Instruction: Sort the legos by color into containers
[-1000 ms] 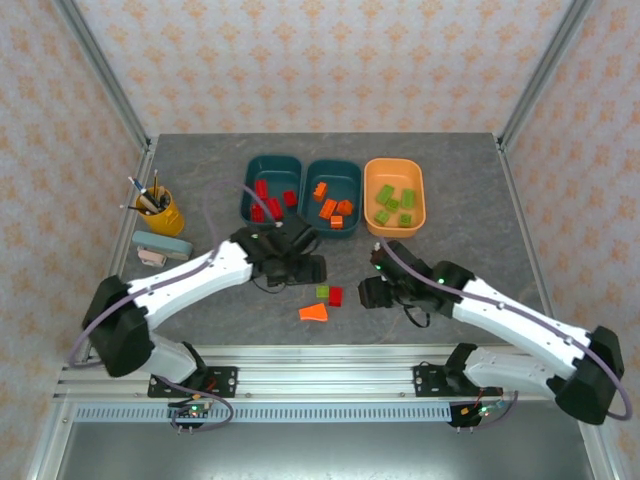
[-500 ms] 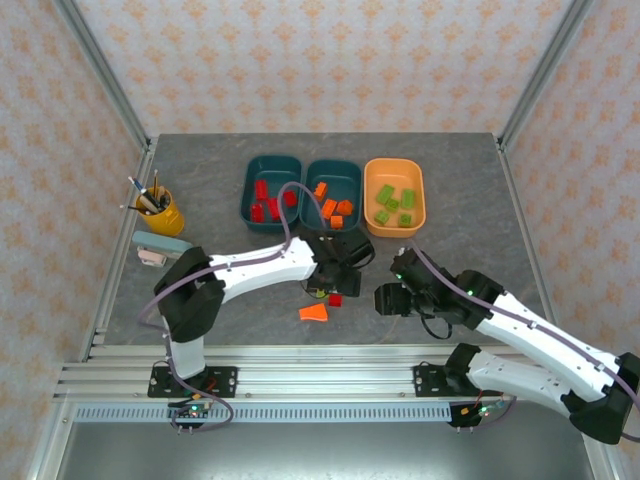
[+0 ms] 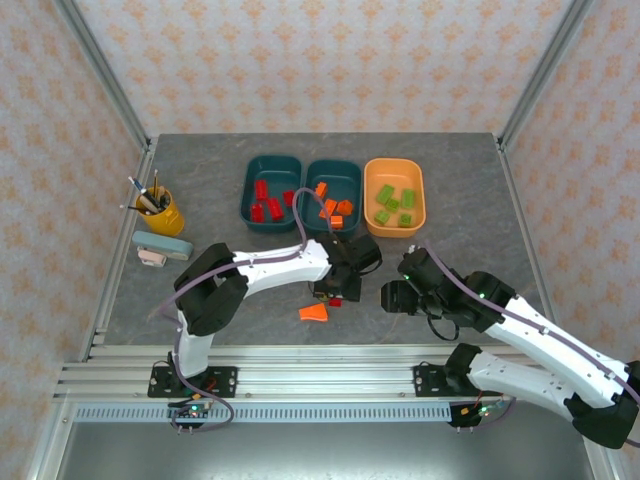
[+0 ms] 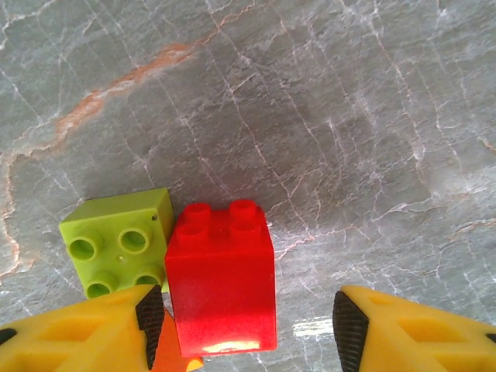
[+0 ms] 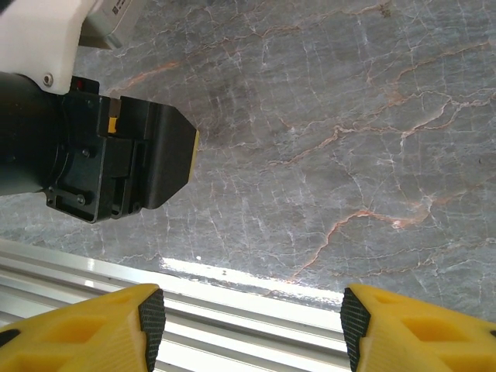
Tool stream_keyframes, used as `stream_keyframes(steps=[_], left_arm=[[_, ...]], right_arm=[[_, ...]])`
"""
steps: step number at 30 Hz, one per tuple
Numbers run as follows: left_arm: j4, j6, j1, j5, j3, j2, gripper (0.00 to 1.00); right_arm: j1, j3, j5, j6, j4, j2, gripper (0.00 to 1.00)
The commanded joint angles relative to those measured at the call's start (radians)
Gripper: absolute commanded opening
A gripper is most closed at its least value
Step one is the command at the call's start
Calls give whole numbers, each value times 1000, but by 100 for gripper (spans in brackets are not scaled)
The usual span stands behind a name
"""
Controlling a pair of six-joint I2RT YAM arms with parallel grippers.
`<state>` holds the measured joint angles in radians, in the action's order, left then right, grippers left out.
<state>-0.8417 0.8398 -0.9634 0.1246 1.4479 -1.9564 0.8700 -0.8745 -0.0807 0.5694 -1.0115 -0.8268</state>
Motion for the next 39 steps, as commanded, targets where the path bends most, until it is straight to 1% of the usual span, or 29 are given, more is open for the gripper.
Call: stream_keyframes(steps=[1, 3, 10, 17, 22, 25, 26, 27, 30, 31, 35, 39], left_arm=[[-22, 7, -8, 3, 21, -16, 60], [-18, 4, -12, 8, 26, -22, 57], [-23, -21, -32, 16, 66, -46, 55], [-45, -36, -46, 6, 98, -89, 54], [-71, -59, -47, -26, 140, -144, 56], [-81, -69, -48, -42, 175, -182, 55], [-86, -72, -50, -51, 185, -189, 54], [-87, -75, -50, -58, 193, -194, 49], [-93, -82, -49, -81, 206, -185, 32], [-98, -82, -49, -91, 210, -177, 28], [-141, -93, -41, -129, 252, -144, 28], [-173, -94, 20, -146, 290, -73, 28]], right_arm=[[3, -29, 41, 16, -33, 14, 64], [3, -31, 48, 18, -35, 14, 64], [3, -28, 62, 28, -50, 17, 63], [3, -23, 67, 34, -62, 34, 63], [3, -10, 60, 34, -62, 72, 64], [3, 12, 47, 36, -54, 100, 64], [3, 14, 47, 36, -56, 108, 64], [3, 12, 48, 35, -60, 115, 63], [3, 1, 56, 37, -70, 133, 63], [3, -1, 54, 35, -68, 140, 63], [3, -9, 53, 28, -43, 171, 63], [3, -30, 40, 2, 36, 180, 64]])
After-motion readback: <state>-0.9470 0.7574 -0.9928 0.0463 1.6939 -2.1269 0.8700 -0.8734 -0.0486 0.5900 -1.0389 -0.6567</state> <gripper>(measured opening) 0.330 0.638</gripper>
